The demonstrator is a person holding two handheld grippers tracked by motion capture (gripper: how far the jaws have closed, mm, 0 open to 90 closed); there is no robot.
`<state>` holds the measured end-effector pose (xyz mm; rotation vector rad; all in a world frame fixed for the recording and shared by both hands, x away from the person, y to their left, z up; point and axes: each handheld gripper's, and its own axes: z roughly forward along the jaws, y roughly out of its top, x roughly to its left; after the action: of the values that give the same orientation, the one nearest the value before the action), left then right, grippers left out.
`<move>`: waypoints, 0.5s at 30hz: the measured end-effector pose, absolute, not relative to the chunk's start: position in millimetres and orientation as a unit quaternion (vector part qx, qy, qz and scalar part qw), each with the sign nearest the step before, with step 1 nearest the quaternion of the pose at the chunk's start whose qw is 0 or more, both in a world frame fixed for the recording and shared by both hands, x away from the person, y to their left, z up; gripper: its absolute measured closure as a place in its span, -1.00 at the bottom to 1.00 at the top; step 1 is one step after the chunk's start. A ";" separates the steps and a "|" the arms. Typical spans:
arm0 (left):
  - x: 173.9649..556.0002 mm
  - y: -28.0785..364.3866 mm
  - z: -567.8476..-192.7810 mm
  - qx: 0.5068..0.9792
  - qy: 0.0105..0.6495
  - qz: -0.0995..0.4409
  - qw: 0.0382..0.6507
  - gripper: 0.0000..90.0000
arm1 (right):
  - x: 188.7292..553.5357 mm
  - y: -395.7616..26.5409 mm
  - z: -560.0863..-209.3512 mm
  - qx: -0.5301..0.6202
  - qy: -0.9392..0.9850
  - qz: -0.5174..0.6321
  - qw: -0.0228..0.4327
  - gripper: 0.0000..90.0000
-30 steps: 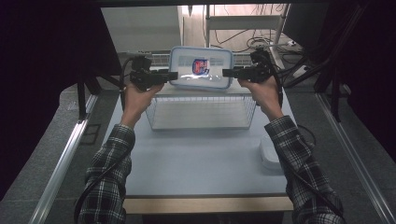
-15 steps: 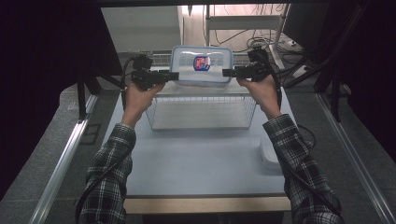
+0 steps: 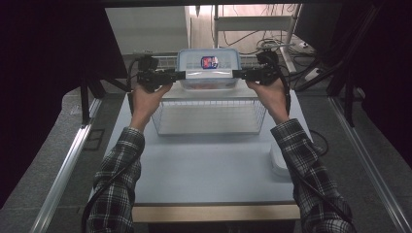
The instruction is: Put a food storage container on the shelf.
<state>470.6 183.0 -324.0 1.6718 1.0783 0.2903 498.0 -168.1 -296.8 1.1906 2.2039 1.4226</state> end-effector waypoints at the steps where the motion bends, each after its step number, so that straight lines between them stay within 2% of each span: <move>1: 471.6 183.1 -323.8 0.702 0.453 0.123 0.536 -0.03 | 499.3 -167.5 -297.0 0.412 0.755 0.493 0.130 0.12; 7: 478.3 183.2 -321.2 0.702 0.457 0.118 0.534 0.01 | 503.7 -166.3 -295.2 0.419 0.753 0.492 0.128 0.15; 9: 480.0 184.1 -320.1 0.704 0.457 0.122 0.530 0.01 | 504.0 -165.5 -294.3 0.419 0.753 0.490 0.131 0.23; 15: 479.0 187.4 -321.2 0.700 0.456 0.114 0.537 0.07 | 498.7 -161.3 -291.1 0.409 0.764 0.480 0.136 0.24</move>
<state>479.0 187.4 -321.2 1.6668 1.0850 0.2703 498.7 -161.3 -291.1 1.1848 2.2112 1.3897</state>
